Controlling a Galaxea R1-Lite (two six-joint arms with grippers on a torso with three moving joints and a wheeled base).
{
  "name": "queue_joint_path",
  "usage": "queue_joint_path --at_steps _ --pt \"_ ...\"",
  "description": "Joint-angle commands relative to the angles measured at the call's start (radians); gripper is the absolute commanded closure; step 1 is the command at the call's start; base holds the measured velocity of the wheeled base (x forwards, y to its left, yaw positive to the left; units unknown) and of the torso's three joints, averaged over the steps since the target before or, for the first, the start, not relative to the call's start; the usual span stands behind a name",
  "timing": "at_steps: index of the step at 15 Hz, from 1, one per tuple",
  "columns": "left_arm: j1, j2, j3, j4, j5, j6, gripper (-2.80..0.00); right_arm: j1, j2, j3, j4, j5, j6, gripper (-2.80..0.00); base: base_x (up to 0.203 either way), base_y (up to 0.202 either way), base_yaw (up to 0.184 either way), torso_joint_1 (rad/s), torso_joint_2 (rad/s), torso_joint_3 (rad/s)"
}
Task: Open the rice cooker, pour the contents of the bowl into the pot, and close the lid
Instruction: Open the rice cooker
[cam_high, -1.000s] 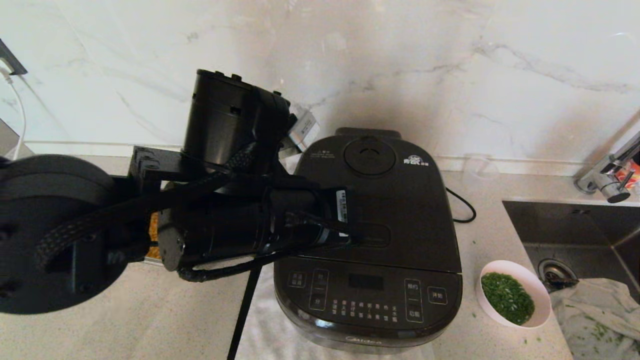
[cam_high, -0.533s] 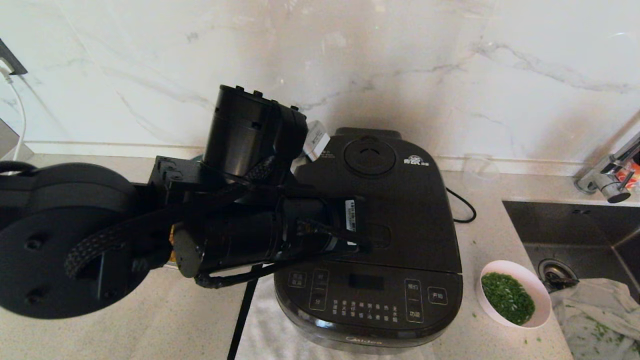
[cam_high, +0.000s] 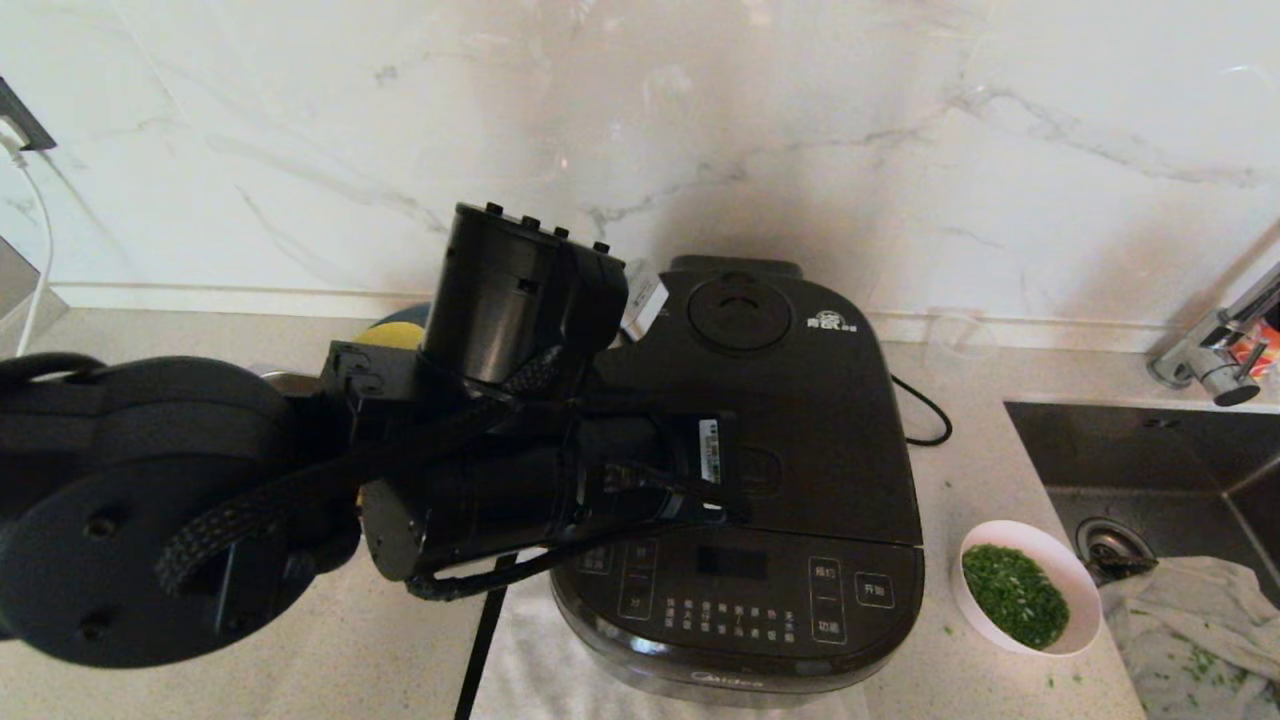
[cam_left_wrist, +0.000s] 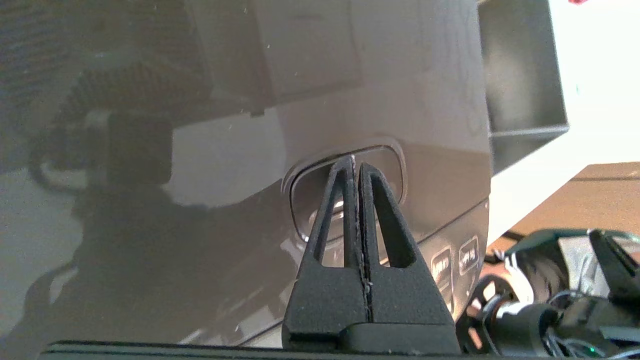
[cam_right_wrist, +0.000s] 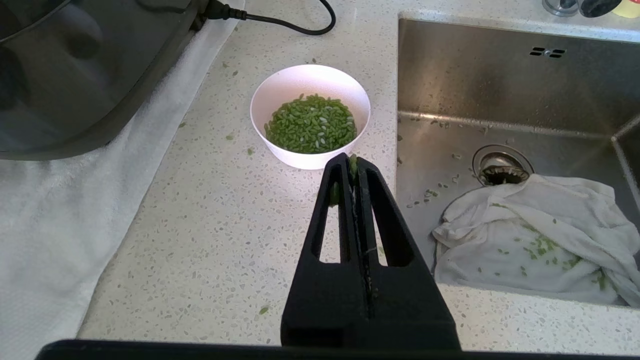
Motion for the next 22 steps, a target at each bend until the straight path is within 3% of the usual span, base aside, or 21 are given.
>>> queue_joint_path --at_steps 1,11,22 --pt "0.000 0.003 0.038 -0.050 0.005 -0.007 0.00 0.000 0.000 0.000 0.000 0.000 0.000 0.00 0.000 0.000 0.000 0.000 0.00 0.000" --pt "0.002 -0.031 0.063 -0.053 0.051 -0.010 0.00 0.000 0.000 0.000 0.000 0.000 0.000 0.00 0.000 0.000 0.000 0.000 0.00 0.000" --pt "0.000 -0.293 -0.115 -0.050 0.044 -0.014 0.00 0.000 0.000 0.000 0.000 0.000 0.000 0.00 0.000 0.000 0.000 0.000 0.00 0.000"
